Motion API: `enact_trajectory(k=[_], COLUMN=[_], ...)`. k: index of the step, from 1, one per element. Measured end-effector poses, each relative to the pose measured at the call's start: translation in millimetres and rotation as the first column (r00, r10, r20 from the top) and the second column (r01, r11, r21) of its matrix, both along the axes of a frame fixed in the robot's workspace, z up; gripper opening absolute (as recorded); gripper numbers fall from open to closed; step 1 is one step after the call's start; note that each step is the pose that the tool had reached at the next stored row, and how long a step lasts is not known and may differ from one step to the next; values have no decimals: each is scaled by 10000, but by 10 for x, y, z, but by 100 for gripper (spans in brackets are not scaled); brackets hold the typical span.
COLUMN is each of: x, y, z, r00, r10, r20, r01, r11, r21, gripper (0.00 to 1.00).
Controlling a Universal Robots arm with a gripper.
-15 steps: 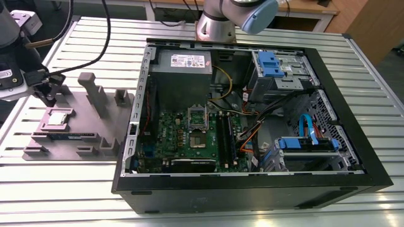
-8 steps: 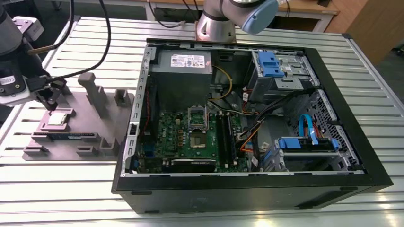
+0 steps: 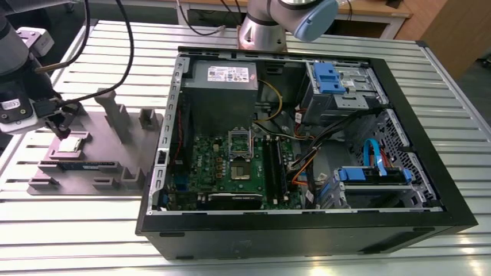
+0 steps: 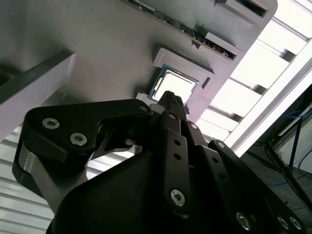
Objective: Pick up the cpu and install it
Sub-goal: 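Pick up the cpu and move it towards the insertion slot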
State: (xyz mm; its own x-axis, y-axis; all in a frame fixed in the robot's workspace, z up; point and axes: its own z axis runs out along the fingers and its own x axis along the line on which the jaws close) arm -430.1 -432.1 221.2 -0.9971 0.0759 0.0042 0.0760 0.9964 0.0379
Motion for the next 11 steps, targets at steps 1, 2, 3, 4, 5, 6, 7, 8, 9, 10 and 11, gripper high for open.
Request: enact_trajectory(k=[1, 2, 3, 4, 5, 6, 7, 8, 9, 10, 11], x=[-5, -10, -14, -21, -28, -36, -42, -45, -49, -53, -58], y=[0, -1, -1, -2, -2, -2, -2, -3, -3, -3, -3], z=[-16, -32, -46, -55, -64, -73, -84, -99, -115, -130, -146], r00=[10000, 10000, 10000, 10000, 10000, 10000, 10000, 10000, 10000, 10000, 10000], r10=[-2, -2, -1, -2, -3, -2, -2, -1, -1, -2, -2], r20=[0, 0, -1, -2, -1, 0, 0, 0, 0, -1, -2], r01=[2, 2, 1, 2, 3, 2, 2, 1, 1, 2, 2], r11=[10000, 10000, 10000, 10000, 10000, 10000, 10000, 10000, 10000, 10000, 10000], r21=[0, -1, -1, -3, -2, -2, -3, -6, -11, -15, -18], gripper=[11, 11, 11, 11, 11, 11, 11, 11, 11, 11, 11])
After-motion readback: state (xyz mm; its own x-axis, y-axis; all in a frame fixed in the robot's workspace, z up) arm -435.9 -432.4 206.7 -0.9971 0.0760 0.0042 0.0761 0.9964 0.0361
